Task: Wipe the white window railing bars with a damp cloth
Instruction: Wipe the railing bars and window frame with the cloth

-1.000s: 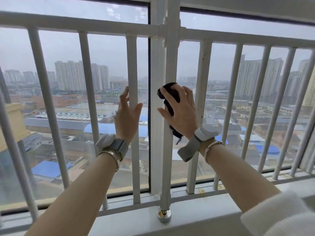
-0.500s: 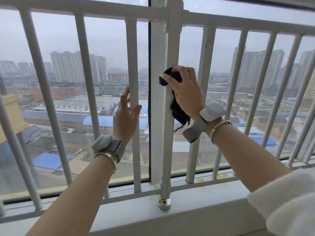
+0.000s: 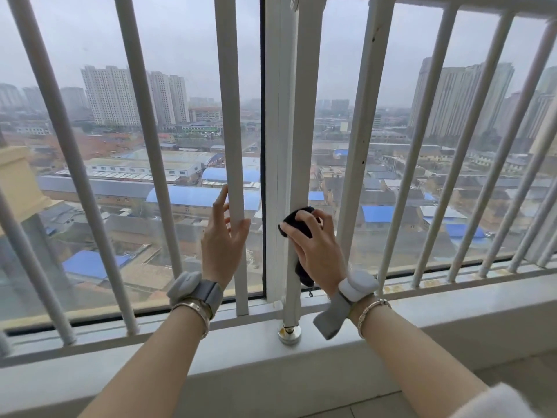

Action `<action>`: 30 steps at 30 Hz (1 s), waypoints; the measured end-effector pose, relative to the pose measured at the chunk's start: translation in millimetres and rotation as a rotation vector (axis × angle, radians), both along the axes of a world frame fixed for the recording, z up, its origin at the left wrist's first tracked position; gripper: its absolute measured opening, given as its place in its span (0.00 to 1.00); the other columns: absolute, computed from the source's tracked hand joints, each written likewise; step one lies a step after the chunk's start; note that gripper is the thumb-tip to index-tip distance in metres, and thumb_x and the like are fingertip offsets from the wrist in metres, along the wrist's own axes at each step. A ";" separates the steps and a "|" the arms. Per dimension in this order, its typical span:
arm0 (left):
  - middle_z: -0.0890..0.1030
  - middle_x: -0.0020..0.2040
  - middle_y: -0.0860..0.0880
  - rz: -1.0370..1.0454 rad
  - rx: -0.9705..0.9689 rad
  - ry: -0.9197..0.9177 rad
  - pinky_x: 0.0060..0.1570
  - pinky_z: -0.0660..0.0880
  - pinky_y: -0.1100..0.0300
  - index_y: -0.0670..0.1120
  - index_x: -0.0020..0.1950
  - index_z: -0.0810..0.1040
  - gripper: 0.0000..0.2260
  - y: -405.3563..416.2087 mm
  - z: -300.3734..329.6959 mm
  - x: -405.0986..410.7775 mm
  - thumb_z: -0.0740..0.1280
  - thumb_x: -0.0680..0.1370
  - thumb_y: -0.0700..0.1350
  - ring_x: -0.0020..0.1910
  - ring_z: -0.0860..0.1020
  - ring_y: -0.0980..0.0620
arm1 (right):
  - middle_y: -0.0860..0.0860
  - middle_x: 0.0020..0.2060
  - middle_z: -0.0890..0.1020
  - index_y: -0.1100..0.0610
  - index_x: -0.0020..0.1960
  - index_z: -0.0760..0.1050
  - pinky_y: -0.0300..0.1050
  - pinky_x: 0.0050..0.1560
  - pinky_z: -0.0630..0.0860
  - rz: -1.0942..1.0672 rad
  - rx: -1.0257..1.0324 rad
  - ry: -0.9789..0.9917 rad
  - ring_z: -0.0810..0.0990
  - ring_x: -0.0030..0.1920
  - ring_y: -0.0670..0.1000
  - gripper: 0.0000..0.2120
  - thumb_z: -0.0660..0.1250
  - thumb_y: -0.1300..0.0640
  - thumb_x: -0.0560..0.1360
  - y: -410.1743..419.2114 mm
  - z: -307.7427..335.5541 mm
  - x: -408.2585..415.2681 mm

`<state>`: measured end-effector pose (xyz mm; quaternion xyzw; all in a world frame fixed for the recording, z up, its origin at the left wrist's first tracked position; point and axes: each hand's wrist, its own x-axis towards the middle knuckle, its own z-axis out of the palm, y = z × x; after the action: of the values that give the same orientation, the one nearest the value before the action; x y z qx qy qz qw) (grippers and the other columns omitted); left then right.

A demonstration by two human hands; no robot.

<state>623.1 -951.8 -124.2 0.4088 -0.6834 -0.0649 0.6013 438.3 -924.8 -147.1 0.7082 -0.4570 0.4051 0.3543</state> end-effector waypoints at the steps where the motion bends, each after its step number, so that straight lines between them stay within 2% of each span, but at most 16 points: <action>1: 0.76 0.61 0.40 -0.001 0.006 -0.030 0.48 0.77 0.54 0.47 0.73 0.57 0.30 2.1 -4.6 0.3 0.67 0.76 0.42 0.51 0.79 0.45 | 0.53 0.56 0.70 0.55 0.55 0.80 0.53 0.42 0.81 0.007 0.028 0.019 0.67 0.55 0.59 0.15 0.72 0.65 0.70 3.7 -3.5 -0.9; 4: 0.76 0.62 0.39 -0.007 0.017 -0.074 0.51 0.77 0.45 0.45 0.73 0.56 0.31 5.9 -10.6 2.7 0.68 0.75 0.40 0.53 0.79 0.42 | 0.55 0.51 0.77 0.55 0.52 0.80 0.52 0.36 0.81 0.032 0.082 0.048 0.70 0.52 0.58 0.14 0.74 0.65 0.68 9.8 9.3 -4.5; 10: 0.76 0.61 0.41 0.008 0.018 -0.052 0.49 0.78 0.42 0.50 0.74 0.55 0.30 1.6 -18.5 3.2 0.67 0.76 0.44 0.51 0.79 0.44 | 0.56 0.55 0.75 0.55 0.56 0.79 0.51 0.46 0.79 0.003 -0.069 -0.147 0.67 0.56 0.56 0.10 0.65 0.57 0.76 -3.3 55.2 4.9; 13: 0.77 0.59 0.42 0.016 0.003 -0.029 0.46 0.79 0.44 0.58 0.73 0.52 0.31 -1.1 -29.3 4.3 0.66 0.76 0.47 0.51 0.79 0.44 | 0.54 0.56 0.70 0.54 0.55 0.79 0.52 0.50 0.77 0.001 -0.084 -0.138 0.67 0.57 0.58 0.10 0.65 0.54 0.76 -7.3 31.9 9.6; 16: 0.77 0.59 0.43 0.014 0.022 -0.011 0.46 0.79 0.45 0.62 0.72 0.49 0.32 -3.1 -44.7 0.8 0.65 0.77 0.48 0.52 0.79 0.44 | 0.54 0.56 0.68 0.55 0.54 0.80 0.52 0.49 0.78 -0.001 -0.045 -0.114 0.67 0.56 0.59 0.09 0.65 0.54 0.76 -5.9 -15.5 8.7; 20: 0.77 0.59 0.44 0.014 -0.001 0.012 0.46 0.79 0.46 0.63 0.73 0.48 0.32 -4.9 -54.7 -0.1 0.64 0.77 0.50 0.50 0.79 0.44 | 0.53 0.53 0.69 0.54 0.52 0.80 0.51 0.43 0.79 -0.013 0.055 -0.068 0.68 0.54 0.59 0.08 0.70 0.58 0.73 3.8 -79.9 7.6; 22: 0.76 0.61 0.45 -0.002 -0.014 0.019 0.46 0.79 0.48 0.62 0.73 0.48 0.32 -5.6 -53.8 0.5 0.64 0.77 0.50 0.51 0.79 0.45 | 0.53 0.52 0.70 0.54 0.51 0.81 0.50 0.39 0.80 -0.027 0.109 -0.030 0.68 0.52 0.57 0.12 0.74 0.61 0.68 7.6 -87.6 5.5; 24: 0.76 0.62 0.45 -0.027 -0.016 0.027 0.47 0.79 0.49 0.60 0.74 0.49 0.32 -4.8 -53.1 1.2 0.64 0.76 0.49 0.50 0.79 0.46 | 0.55 0.50 0.73 0.54 0.51 0.81 0.49 0.37 0.80 -0.037 0.103 -0.038 0.70 0.51 0.57 0.13 0.75 0.62 0.68 10.3 -72.4 4.7; 28: 0.76 0.61 0.45 -0.041 -0.018 0.056 0.47 0.79 0.49 0.58 0.73 0.51 0.31 -4.3 -54.1 1.6 0.66 0.76 0.47 0.49 0.79 0.46 | 0.57 0.49 0.76 0.57 0.53 0.76 0.44 0.44 0.76 -0.008 -0.077 -0.169 0.70 0.52 0.56 0.08 0.67 0.58 0.74 8.4 1.5 8.2; 30: 0.77 0.60 0.46 -0.039 -0.012 0.064 0.47 0.79 0.49 0.58 0.73 0.52 0.31 -4.0 -55.5 0.0 0.65 0.77 0.47 0.47 0.79 0.48 | 0.57 0.50 0.78 0.58 0.51 0.77 0.44 0.46 0.75 -0.022 -0.152 -0.151 0.70 0.53 0.55 0.06 0.67 0.57 0.75 2.3 28.7 10.6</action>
<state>623.1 -955.8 -179.7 0.3898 -0.6721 -0.0856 0.6237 449.0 -922.5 -118.4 0.6419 -0.4579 0.4868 0.3759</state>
